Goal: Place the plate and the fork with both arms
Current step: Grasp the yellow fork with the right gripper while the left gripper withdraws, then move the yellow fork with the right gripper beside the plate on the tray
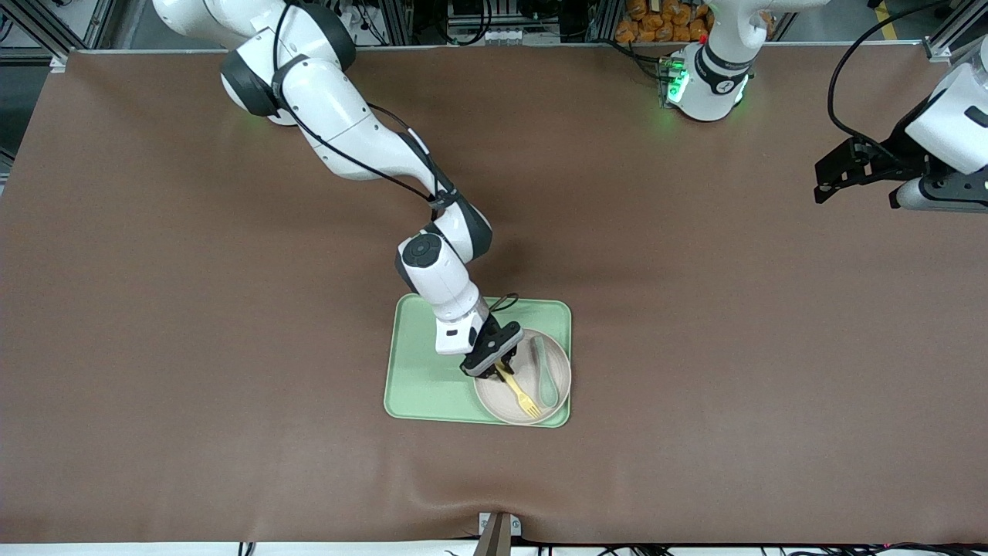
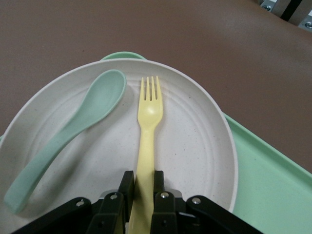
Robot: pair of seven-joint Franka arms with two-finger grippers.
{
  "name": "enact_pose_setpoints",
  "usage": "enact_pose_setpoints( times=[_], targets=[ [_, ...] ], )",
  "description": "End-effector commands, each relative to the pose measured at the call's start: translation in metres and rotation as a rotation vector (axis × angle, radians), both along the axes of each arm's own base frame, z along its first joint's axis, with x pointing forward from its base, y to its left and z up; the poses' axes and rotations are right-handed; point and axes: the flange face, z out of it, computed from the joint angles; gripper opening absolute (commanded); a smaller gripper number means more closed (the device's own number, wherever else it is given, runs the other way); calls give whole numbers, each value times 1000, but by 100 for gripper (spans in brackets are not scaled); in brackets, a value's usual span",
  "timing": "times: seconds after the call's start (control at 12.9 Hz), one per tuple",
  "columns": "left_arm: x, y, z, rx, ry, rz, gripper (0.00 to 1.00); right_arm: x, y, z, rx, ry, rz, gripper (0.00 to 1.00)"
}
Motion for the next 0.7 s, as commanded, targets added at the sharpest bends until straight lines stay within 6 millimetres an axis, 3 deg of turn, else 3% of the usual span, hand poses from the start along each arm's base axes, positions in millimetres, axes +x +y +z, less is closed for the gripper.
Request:
enact_pose_setpoints(
  times=[0.0,0.23,0.39,0.54,0.62],
  targets=[
    [-9,3,5,1,1,-16,100,-1,-6,36,-26,56,-1,0],
    [-9,2,5,-2,1,-17,100,-2,-3,73,-6,136,-81,0],
    [-9,3,5,-4,1,-15,100,-5,-3,86,12,184,-146,0],
    [-9,2,6,-9,-1,-17,100,-12,-20,91,31,237,-255,0],
    [-9,2,6,-10,-1,-16,100,-13,-42,93,37,257,-349,0]
  ],
)
